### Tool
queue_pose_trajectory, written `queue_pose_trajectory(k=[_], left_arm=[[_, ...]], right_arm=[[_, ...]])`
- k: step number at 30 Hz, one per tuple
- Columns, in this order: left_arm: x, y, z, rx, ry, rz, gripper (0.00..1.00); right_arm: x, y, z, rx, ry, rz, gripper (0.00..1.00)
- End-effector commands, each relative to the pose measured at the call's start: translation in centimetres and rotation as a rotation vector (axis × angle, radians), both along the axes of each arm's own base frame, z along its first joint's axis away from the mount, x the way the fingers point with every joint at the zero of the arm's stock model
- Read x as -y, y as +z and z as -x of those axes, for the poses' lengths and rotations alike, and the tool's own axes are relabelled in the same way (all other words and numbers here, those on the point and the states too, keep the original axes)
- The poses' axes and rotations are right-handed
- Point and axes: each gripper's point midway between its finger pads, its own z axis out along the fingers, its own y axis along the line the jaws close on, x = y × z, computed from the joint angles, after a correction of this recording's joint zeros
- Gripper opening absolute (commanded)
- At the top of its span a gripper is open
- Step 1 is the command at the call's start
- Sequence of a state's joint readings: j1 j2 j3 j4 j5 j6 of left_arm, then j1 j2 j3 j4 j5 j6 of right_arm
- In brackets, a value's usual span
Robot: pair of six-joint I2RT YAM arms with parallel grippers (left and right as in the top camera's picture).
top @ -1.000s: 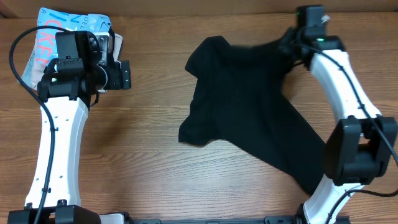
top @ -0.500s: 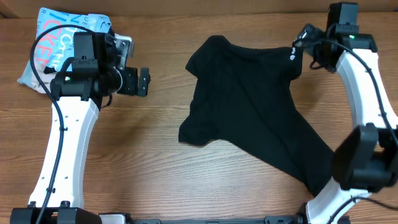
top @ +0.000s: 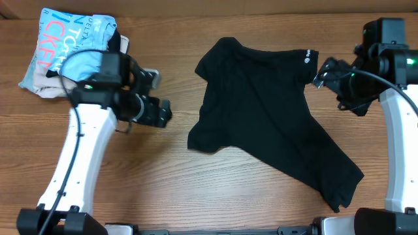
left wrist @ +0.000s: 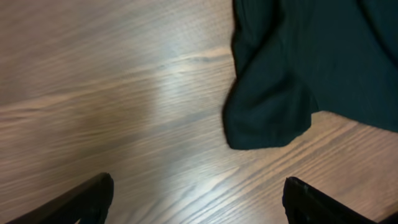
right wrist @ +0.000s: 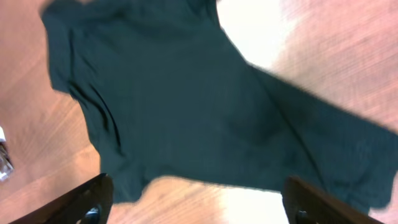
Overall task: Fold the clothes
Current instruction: 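Grasp the shirt's left edge with the left gripper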
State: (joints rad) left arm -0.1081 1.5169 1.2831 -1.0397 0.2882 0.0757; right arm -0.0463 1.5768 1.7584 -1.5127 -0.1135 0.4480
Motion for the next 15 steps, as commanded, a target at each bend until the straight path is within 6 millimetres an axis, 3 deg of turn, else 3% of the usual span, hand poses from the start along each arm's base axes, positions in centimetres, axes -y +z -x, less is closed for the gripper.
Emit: queue_pose_trajectory(k=[1, 5, 8, 11, 15], left_arm=[[1.5, -2.9, 1.1, -0.065, 0.055, 0.003, 0.88], [1.8, -5.1, 0.4, -0.037, 0.138, -0.065, 0.85], [3.0, -6.1, -0.3, 0.001, 0.125, -0.077, 0.8], [5.0, -7.2, -0.6, 0.016, 0.066, -0.075, 0.8], [7.9, -9.2, 0.3, 0.023, -0.156, -0.118, 0.81]], right_arm=[[-0.3, 1.1, 0.8, 0.017, -0.003, 0.05, 0.88], [1.9, 1.3, 2.8, -0.028, -0.132, 0.204, 0.88], [1.7, 1.6, 3.6, -0.034, -0.145, 0.232, 0.87], [0.9, 1.6, 3.9, -0.038, -0.119, 0.232, 0.85], [0.5, 1.7, 4.0, -0.036, -0.104, 0.243, 0.85]])
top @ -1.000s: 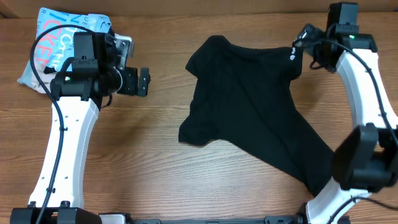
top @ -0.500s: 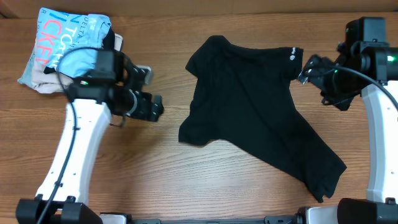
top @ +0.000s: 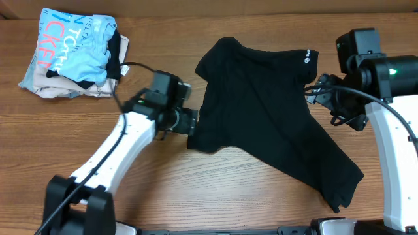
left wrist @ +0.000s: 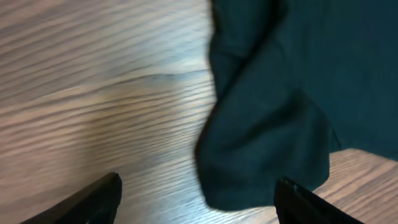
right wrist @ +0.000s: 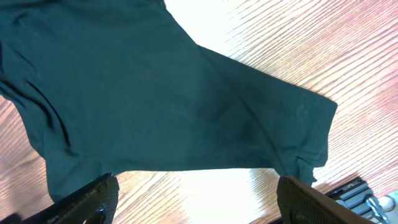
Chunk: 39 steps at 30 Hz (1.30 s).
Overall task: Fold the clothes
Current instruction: 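Grasp the shirt's left edge with the left gripper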
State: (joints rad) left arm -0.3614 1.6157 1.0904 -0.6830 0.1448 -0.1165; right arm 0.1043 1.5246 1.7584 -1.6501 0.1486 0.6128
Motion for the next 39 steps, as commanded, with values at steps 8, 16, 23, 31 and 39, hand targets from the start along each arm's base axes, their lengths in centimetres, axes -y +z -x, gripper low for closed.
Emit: queue_pose_trajectory(k=[8, 16, 23, 31, 39], left_arm=[[2.8, -6.1, 2.9, -0.121, -0.226, -0.113, 0.81], [3.0, -7.8, 3.1, -0.157, -0.228, -0.117, 0.76], [3.5, -7.8, 3.6, -0.18, -0.237, -0.086, 0.13], [-1.6, -2.7, -1.3, -0.155, -0.069, -0.166, 0.04], [-8.5, 1.8, -5.6, -0.108, 0.133, -0.17, 0.04]], right_arm=[[0.4, 1.1, 0.0, 0.045, -0.022, 0.031, 0.85], [0.4, 1.1, -0.3, 0.056, -0.022, 0.029, 0.85], [-0.1, 0.7, -0.1, 0.04, -0.015, 0.001, 0.85], [-1.9, -2.1, 0.7, -0.048, 0.057, -0.078, 0.85], [-4.8, -7.3, 1.8, -0.158, 0.181, -0.168, 0.84]])
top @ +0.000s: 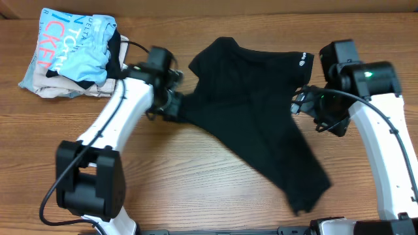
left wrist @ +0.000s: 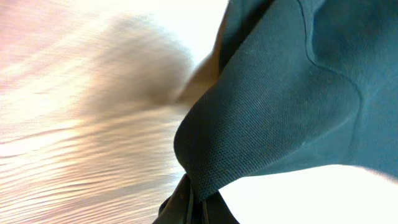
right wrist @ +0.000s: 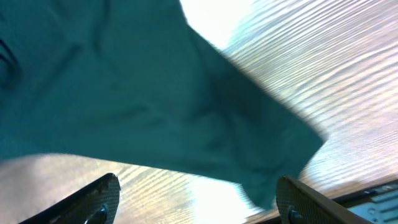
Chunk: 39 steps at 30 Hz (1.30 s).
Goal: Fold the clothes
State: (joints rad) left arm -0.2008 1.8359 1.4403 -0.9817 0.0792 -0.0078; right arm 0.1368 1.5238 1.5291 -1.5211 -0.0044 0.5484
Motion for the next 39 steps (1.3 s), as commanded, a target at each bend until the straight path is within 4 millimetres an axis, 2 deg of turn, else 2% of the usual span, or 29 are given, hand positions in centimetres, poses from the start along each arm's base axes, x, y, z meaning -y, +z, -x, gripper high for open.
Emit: queue_pose_trajectory(k=[1, 5, 9, 13, 18, 22, 28, 33, 35, 37, 39], left_arm=[[-3.3, 0.8, -1.0, 0.014, 0.076, -0.044, 0.04], [-5.1, 0.8, -0.8, -0.002, 0.121, -0.046, 0.04], [-5.2, 0.8, -0.9, -0.001, 0.124, -0.045, 0.04], [-5.2, 0.8, -0.9, -0.002, 0.123, -0.045, 0.04], [-5.2, 0.8, -0.9, -0.001, 0.123, -0.046, 0.04], [-5.1, 0.8, -1.0, 0.003, 0.123, -0.045, 0.04], [-5.0, 0.8, -1.0, 0.002, 0.122, -0.04, 0.05], [-5.0, 0.8, -0.8, -0.003, 0.121, -0.035, 0.04], [-4.9, 0.7, -0.8, -0.004, 0.119, -0.035, 0.04], [-4.9, 0.8, -0.9, 0.001, 0.119, -0.034, 0.04], [-4.8, 0.8, -1.0, 0.003, 0.118, -0.034, 0.04]], right_arm=[[-1.7, -2.2, 1.3, -0.053, 0.07, -0.044, 0.84], [-4.1, -4.9, 2.0, -0.079, 0.149, -0.098, 0.83], [-7.8, -7.0, 2.9, -0.078, 0.285, -0.16, 0.81], [-10.0, -9.3, 4.9, -0.108, 0.365, -0.144, 0.76], [-10.8, -12.1, 6.8, -0.142, 0.369, -0.122, 0.65], [-12.3, -13.4, 7.5, -0.134, 0.409, -0.179, 0.6], [-13.3, -15.1, 8.9, -0.141, 0.44, -0.201, 0.53], [-13.0, -16.2, 9.7, -0.174, 0.403, -0.193, 0.5], [-12.9, -16.5, 9.8, -0.181, 0.387, -0.191, 0.44], [-13.0, -16.5, 9.7, -0.176, 0.381, -0.193, 0.33], [-13.2, -16.5, 9.4, -0.166, 0.362, -0.197, 0.29]])
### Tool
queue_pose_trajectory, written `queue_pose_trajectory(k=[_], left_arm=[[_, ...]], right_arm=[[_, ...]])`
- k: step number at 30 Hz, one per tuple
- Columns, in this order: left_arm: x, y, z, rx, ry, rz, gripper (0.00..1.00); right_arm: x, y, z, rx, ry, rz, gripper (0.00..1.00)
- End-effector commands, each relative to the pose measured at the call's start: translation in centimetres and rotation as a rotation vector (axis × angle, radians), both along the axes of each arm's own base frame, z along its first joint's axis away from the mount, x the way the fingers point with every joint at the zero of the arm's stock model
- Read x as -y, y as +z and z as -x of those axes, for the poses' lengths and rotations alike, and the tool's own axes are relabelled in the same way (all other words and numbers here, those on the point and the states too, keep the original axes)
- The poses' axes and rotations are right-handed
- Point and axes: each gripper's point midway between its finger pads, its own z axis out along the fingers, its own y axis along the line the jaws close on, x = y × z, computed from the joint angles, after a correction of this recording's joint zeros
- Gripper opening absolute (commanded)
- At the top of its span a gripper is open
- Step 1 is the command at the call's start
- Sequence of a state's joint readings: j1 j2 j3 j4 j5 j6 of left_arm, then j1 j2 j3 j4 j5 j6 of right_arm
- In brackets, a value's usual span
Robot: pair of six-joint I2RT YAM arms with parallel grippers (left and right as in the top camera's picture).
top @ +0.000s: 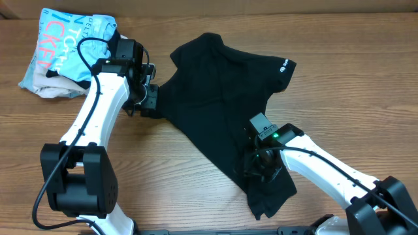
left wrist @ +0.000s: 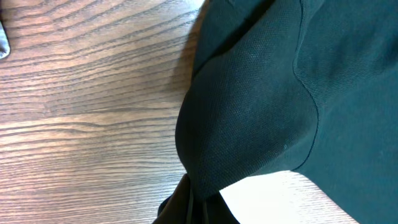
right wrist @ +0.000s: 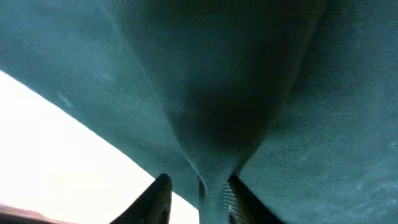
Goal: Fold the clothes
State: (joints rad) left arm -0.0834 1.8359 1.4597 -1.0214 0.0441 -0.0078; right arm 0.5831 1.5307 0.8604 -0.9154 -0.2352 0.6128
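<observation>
A black T-shirt [top: 222,85] lies crumpled on the wooden table, running from the upper middle down to the lower right. My left gripper [top: 149,104] is at its left edge, shut on a rounded corner of the cloth [left wrist: 249,124]; in the left wrist view the left gripper [left wrist: 196,202] pinches that corner at the bottom. My right gripper [top: 257,168] sits low on the shirt's lower part. In the right wrist view the right gripper [right wrist: 198,196] has its fingers close together, with a tented fold of fabric [right wrist: 214,168] between them.
A pile of other clothes [top: 72,52], light blue and printed white, lies at the back left corner, just behind the left arm. Bare wooden table [top: 163,189] stretches along the front left and the far right.
The left gripper has moved left with the shirt corner, and the whole shirt has shifted left. The right gripper was open beside the shirt's right edge; it is now shut on a fold lower down.
Both grippers stood open, apart from the shirt on either side. The left one was then open at the shirt's lower left corner, then shut on it farther back. Now the shirt lies farther left, and the right gripper also holds it.
</observation>
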Motion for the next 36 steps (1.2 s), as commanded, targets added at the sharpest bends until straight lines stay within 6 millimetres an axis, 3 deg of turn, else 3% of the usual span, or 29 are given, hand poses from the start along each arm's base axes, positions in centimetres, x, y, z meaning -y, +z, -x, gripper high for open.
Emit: queue_pose_trajectory(k=[1, 4, 10, 16, 23, 25, 26, 27, 28, 30, 36], left_arm=[[0.3, 0.4, -0.5, 0.018, -0.008, 0.002, 0.04], [0.3, 0.4, -0.5, 0.018, -0.008, 0.002, 0.04], [0.3, 0.4, -0.5, 0.018, -0.008, 0.001, 0.04], [0.3, 0.4, -0.5, 0.018, -0.007, 0.001, 0.04], [1.0, 0.4, -0.2, 0.005, -0.022, 0.021, 0.04], [1.6, 0.4, -0.1, 0.003, -0.031, 0.037, 0.04], [1.9, 0.4, 0.0, 0.0, -0.037, 0.042, 0.04], [2.1, 0.4, 0.1, -0.001, -0.043, 0.042, 0.04], [2.2, 0.4, 0.1, -0.003, -0.047, 0.042, 0.04], [2.5, 0.4, 0.2, -0.005, -0.055, 0.042, 0.04], [2.8, 0.4, -0.1, 0.009, -0.042, 0.047, 0.04]], right_arm=[[-0.1, -0.3, 0.0, -0.011, -0.052, 0.003, 0.22], [0.1, -0.4, -0.5, -0.001, -0.096, 0.015, 0.06], [2.6, 0.2, -2.5, 0.015, -0.212, 0.065, 0.04], [9.2, 4.5, -8.0, 0.111, -0.339, 0.133, 0.04], [20.2, 11.6, -15.9, 0.373, -0.561, 0.116, 0.04], [22.4, 13.2, -17.4, 0.451, -0.591, 0.081, 0.04], [22.8, 13.9, -17.8, 0.474, -0.589, 0.041, 0.19], [22.9, 14.6, -18.0, 0.487, -0.581, -0.004, 0.46], [22.9, 14.8, -17.9, 0.486, -0.578, -0.028, 0.65], [22.9, 14.9, -17.1, 0.455, -0.581, -0.04, 0.74], [18.9, 13.4, -12.6, 0.232, -0.502, -0.056, 0.78]])
